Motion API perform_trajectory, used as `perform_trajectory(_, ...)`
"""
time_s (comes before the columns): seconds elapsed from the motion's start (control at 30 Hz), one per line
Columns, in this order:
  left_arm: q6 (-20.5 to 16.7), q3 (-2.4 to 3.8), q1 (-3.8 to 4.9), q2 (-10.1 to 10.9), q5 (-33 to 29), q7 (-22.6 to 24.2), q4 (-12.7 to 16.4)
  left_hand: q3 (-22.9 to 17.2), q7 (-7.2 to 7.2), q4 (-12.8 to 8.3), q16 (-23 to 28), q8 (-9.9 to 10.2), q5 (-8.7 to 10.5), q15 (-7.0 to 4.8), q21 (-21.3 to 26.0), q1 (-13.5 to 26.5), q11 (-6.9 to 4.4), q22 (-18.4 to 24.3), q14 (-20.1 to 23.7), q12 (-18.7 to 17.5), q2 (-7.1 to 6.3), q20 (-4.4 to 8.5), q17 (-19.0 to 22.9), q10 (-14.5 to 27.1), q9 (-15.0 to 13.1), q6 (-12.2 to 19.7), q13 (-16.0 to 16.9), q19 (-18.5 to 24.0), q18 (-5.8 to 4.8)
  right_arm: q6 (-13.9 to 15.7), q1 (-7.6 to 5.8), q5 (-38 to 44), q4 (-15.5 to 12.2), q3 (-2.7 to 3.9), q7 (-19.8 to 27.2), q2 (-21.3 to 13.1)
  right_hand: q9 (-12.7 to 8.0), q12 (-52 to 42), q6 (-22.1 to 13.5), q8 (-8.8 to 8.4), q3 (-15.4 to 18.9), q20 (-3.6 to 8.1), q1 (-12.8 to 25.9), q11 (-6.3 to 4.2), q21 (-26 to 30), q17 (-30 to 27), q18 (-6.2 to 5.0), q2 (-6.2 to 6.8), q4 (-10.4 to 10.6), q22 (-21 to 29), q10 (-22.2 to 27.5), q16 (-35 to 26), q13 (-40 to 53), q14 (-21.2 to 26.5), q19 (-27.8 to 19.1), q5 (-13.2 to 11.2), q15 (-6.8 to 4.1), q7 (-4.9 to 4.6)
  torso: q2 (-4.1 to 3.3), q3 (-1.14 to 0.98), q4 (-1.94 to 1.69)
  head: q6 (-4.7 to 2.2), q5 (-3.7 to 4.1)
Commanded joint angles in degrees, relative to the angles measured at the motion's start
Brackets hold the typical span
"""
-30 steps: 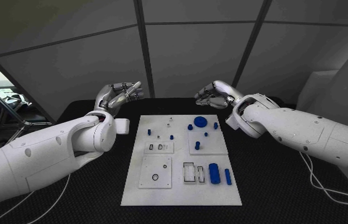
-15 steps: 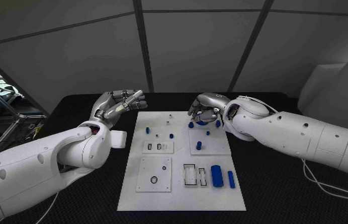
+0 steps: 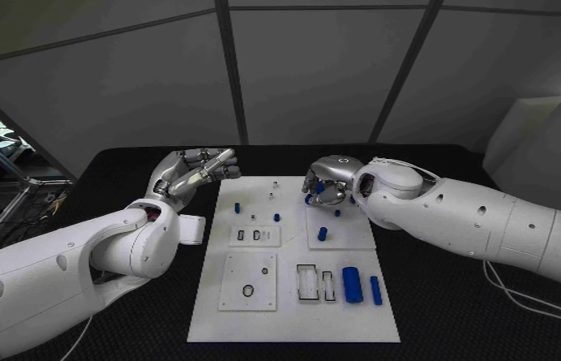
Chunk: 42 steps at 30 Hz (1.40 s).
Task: Assemble the parts on the task board
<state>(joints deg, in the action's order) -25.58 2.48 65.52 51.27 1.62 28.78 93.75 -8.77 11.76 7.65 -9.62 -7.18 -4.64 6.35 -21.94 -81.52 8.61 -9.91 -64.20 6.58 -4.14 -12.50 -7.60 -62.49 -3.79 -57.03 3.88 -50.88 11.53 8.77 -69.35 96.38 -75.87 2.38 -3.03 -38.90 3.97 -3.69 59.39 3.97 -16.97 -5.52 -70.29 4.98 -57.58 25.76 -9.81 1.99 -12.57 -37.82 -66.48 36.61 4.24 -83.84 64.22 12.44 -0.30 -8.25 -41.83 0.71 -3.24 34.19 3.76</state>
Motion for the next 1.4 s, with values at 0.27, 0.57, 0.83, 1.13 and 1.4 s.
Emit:
perform_trajectory(0.27,1.3,0.07,0.11,0.2,0.5,-0.3,0.1,0.1,0.37,-0.4,0.3,0.2,-0.06,0.05,-0.3,0.3,0.36,0.0,0.3,-0.4,-0.13,-0.15,-0.1,0.1,0.0,-0.1,-0.1,-0.3,-1.14,-0.3,-0.17,4.6,0.5,0.06,-1.9,0.5,0.0,-0.3,-0.4,-0.14,-0.6,-0.11,-0.5,-0.02,-3.4,1.8,1.49,0.50,0.8,-4.2,0.9,2.5,0.2,-1.3,1.4,-0.2,0.34,-0.01,-0.36,-0.29,0.09,-0.07,-0.26)
perform_trajectory(0.57,1.4,0.07,0.11,0.2,0.5,-0.5,0.0,0.1,0.46,-0.4,0.5,0.3,-0.05,0.11,-0.3,0.4,0.44,0.0,0.3,-0.5,-0.12,-0.19,-0.1,0.2,0.1,0.0,-0.1,-0.3,-1.15,-1.0,-0.16,5.0,0.6,0.05,-1.8,1.0,0.2,-0.8,0.3,0.09,-1.9,-0.04,-0.8,-0.26,-8.1,9.1,2.39,0.28,1.5,-10.6,-0.2,9.9,0.4,-1.8,3.9,-0.3,0.18,0.14,-0.53,-0.40,0.06,-0.05,-0.19)
perform_trajectory(0.83,1.6,0.07,0.11,0.3,0.5,-0.7,0.0,0.1,0.50,-0.4,0.5,0.4,-0.05,0.14,-0.3,0.5,0.47,0.0,0.4,-0.6,-0.09,-0.21,-0.1,0.2,0.1,0.0,-0.1,-0.3,-1.15,-1.9,-0.16,5.0,1.3,0.05,-1.6,1.5,0.4,-1.3,1.7,0.35,-3.2,0.13,-1.0,-0.63,-13.1,16.8,3.51,0.20,2.3,-17.9,-2.1,17.6,0.7,-2.4,7.1,-0.6,-0.05,0.27,-0.62,-0.44,0.01,0.10,-0.17)
perform_trajectory(1.13,1.8,0.07,0.12,0.3,0.5,-0.9,0.0,0.1,0.50,-0.4,0.5,0.4,-0.05,0.14,-0.3,0.5,0.47,0.0,0.4,-0.6,-0.09,-0.21,-0.1,0.2,0.1,0.0,-0.1,-0.3,-1.15,-2.3,-0.16,5.0,2.0,0.05,-1.3,2.1,0.6,-1.4,3.6,0.76,-5.4,0.28,-2.7,-0.90,-17.0,22.5,4.40,-0.57,2.3,-23.6,-3.8,23.3,1.0,-2.5,9.6,-2.4,-0.30,0.30,-0.75,-0.52,0.04,0.27,-0.30)
perform_trajectory(1.4,1.9,0.08,0.15,0.4,0.5,-0.9,0.0,0.1,0.55,-0.4,0.7,0.5,-0.07,0.18,-0.3,0.6,0.51,0.1,0.4,-0.7,0.02,-0.24,-0.1,0.3,0.1,0.1,-0.1,-0.3,-1.16,0.4,-0.15,5.0,1.7,0.05,-1.2,2.0,0.7,-1.3,4.5,0.76,-7.2,0.30,-3.9,-1.00,-18.7,24.9,4.73,-0.83,2.1,-25.9,-4.6,26.0,1.1,-2.2,10.3,-3.2,-0.34,0.27,-0.76,-0.54,0.13,0.35,-0.36)
